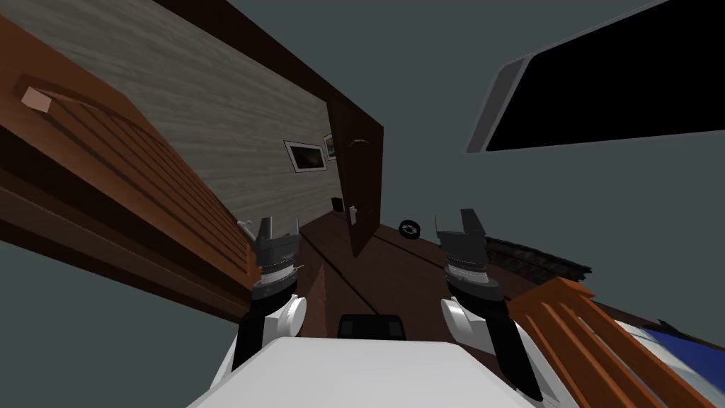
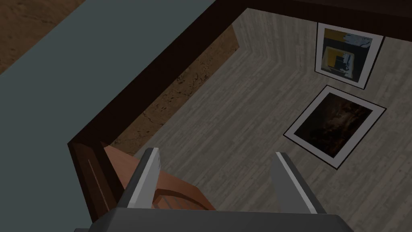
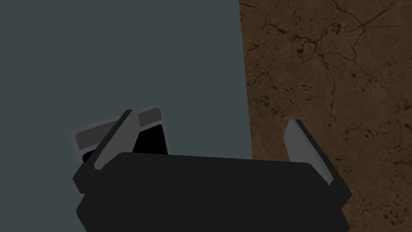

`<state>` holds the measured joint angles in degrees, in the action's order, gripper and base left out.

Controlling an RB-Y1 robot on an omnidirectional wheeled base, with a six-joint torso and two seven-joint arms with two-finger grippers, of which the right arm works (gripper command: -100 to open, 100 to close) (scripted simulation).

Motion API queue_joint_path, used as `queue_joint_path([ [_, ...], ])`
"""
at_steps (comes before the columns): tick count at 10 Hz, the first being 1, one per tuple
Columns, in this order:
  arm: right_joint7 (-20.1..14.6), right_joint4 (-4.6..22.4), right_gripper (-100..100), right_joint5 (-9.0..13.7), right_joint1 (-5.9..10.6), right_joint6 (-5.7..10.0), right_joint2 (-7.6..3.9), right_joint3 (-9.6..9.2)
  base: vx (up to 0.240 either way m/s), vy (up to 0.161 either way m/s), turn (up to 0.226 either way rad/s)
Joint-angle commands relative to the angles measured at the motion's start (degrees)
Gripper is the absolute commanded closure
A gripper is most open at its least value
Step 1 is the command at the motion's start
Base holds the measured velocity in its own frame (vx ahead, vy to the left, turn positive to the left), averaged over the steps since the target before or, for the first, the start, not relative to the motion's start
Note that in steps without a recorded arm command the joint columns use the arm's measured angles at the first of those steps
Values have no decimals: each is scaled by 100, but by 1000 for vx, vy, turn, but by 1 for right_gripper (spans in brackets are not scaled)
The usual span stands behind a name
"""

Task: Push the door open

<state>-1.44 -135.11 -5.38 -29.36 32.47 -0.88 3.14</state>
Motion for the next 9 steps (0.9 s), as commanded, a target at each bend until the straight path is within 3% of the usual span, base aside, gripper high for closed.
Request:
queue_joint_path([
  [1,-25,183,-100,38,88,-2,-60,-7,19,-18,191],
  [9,-144,1056,-100,221,505,-12,-324,-43,29,-40,149],
])
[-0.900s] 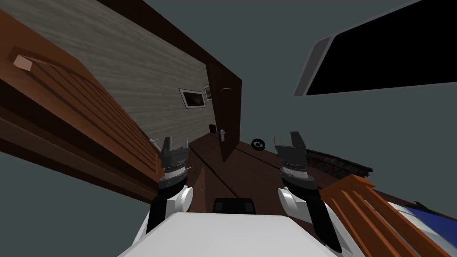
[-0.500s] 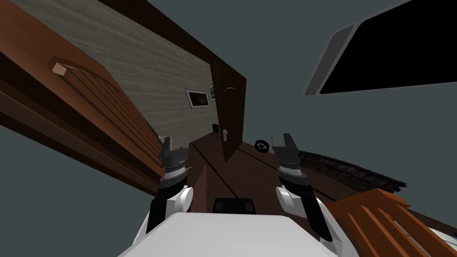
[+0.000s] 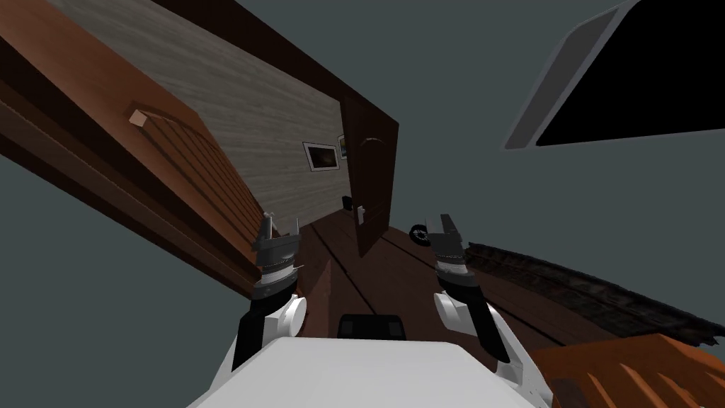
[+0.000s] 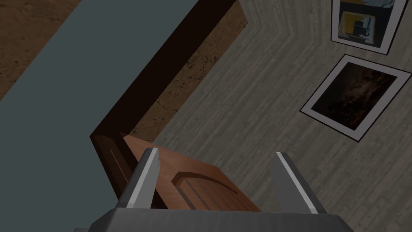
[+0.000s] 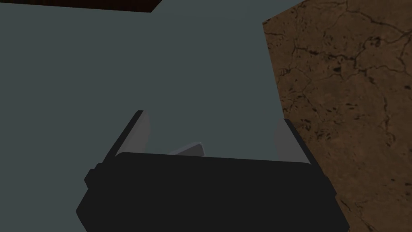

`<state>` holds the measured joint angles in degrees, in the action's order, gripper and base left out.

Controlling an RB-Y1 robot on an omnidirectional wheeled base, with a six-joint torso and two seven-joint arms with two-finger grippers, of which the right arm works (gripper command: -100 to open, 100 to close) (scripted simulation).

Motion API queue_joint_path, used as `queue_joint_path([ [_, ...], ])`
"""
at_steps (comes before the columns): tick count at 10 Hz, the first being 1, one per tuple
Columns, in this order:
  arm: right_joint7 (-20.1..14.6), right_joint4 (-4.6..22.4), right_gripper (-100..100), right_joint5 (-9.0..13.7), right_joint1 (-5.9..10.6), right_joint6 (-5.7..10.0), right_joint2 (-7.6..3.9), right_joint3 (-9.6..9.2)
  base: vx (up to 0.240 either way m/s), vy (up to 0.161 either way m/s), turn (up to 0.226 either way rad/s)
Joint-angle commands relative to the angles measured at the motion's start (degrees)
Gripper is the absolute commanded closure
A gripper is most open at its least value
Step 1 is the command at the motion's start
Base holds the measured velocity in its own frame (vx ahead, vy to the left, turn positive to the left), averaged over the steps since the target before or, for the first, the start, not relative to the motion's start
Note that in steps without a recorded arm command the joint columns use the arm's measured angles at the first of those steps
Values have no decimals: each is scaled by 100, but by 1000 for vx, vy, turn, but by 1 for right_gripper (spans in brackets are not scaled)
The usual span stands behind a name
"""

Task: Push the door open

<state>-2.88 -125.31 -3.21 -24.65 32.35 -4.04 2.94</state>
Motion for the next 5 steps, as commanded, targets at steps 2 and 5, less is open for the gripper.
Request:
queue_joint_path([
  [2,-38,358,-100,64,169,-2,-89,-34,29,-49,194],
  [5,-98,801,-100,157,381,-7,-215,-52,30,-54,178],
])
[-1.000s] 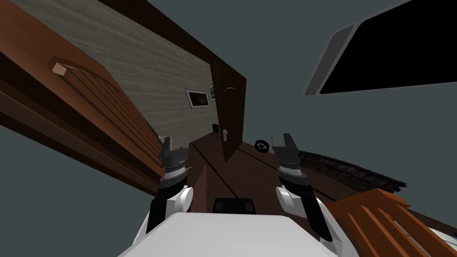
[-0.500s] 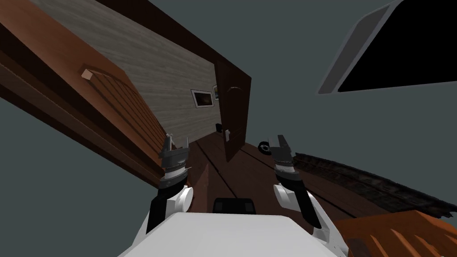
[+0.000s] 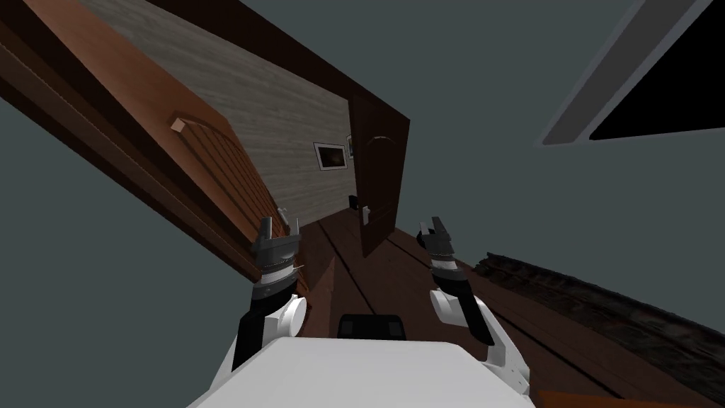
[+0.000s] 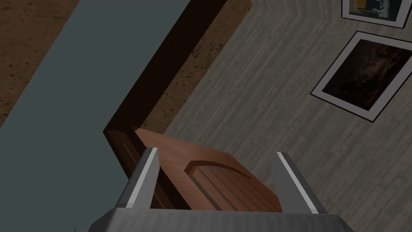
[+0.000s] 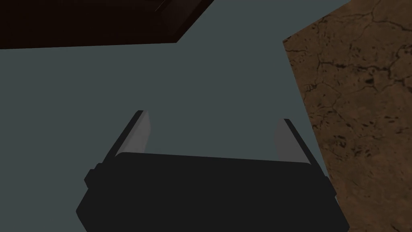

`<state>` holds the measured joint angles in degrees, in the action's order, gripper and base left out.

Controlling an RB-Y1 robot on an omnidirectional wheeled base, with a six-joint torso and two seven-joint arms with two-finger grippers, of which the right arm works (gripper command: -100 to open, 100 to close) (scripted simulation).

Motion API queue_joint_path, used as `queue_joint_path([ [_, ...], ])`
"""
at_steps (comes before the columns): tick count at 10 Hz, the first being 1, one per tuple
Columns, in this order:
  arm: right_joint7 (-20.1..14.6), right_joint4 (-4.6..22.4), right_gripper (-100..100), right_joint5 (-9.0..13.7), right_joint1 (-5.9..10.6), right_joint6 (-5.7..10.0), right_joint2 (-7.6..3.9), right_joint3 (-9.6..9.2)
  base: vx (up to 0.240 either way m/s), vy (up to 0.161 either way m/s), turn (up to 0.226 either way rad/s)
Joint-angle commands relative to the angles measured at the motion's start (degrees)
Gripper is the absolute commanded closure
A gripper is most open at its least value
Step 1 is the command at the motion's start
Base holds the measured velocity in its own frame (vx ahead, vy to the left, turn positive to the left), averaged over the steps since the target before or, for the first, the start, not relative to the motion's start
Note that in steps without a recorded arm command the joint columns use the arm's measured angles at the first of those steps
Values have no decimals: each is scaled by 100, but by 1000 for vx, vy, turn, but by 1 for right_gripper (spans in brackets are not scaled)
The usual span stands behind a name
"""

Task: Push the door open

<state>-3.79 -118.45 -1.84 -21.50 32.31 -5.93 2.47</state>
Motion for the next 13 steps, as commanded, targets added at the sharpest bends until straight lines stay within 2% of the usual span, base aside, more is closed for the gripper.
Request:
queue_joint_path([
  [1,-30,279,-100,53,145,-5,-71,-12,27,-52,228],
  [7,-172,1270,-100,272,643,-17,-359,-54,29,-68,194],
  [8,-172,1321,-100,272,643,-17,-359,-54,12,-53,63],
  [12,-275,2028,-100,431,1006,-25,-565,-85,17,-60,194],
  [13,-275,2080,-100,431,1006,-25,-565,-85,15,-62,59],
])
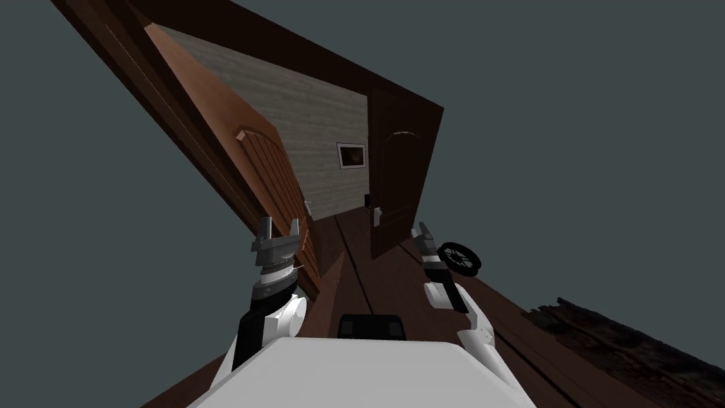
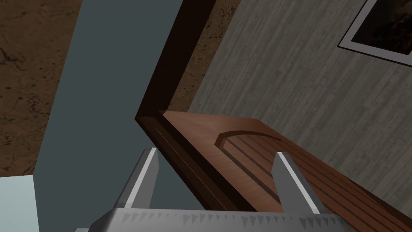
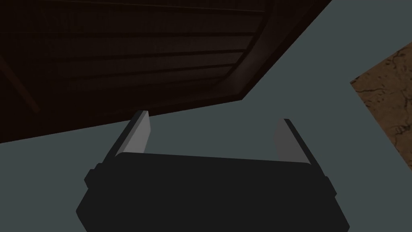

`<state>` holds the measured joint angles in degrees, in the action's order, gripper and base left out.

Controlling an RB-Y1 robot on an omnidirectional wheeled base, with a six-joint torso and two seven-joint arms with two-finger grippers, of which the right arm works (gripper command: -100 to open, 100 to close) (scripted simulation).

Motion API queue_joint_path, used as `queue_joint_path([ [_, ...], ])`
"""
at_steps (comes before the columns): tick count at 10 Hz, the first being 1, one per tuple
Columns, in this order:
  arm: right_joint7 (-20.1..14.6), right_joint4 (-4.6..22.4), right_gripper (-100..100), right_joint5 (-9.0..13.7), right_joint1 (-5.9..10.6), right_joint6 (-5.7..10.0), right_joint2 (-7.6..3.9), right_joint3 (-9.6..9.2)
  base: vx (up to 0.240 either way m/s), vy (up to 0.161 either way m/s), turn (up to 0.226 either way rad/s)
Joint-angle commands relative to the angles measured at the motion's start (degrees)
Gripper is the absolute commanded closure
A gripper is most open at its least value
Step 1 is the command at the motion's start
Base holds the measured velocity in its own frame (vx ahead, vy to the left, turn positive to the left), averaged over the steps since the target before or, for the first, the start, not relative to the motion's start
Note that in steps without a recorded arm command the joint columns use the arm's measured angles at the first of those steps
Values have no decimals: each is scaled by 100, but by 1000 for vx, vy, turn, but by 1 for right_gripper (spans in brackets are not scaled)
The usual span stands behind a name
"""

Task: Push the door open

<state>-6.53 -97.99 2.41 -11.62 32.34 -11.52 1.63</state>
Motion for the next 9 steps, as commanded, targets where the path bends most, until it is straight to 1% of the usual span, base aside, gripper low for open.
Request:
queue_joint_path([
  [1,-27,226,-100,47,109,-29,-59,-9,13,-48,129],
  [5,-134,958,-100,212,487,-38,-271,-41,14,-73,209],
  [6,-134,1016,-100,212,487,-38,-271,-41,10,-59,71],
  [7,-161,1203,-100,254,582,-40,-324,-49,3,-55,127],
  [8,-188,1352,-100,295,677,-42,-377,-57,1,-67,254],
  [9,-188,1412,-100,295,677,-42,-377,-57,9,-51,72],
])
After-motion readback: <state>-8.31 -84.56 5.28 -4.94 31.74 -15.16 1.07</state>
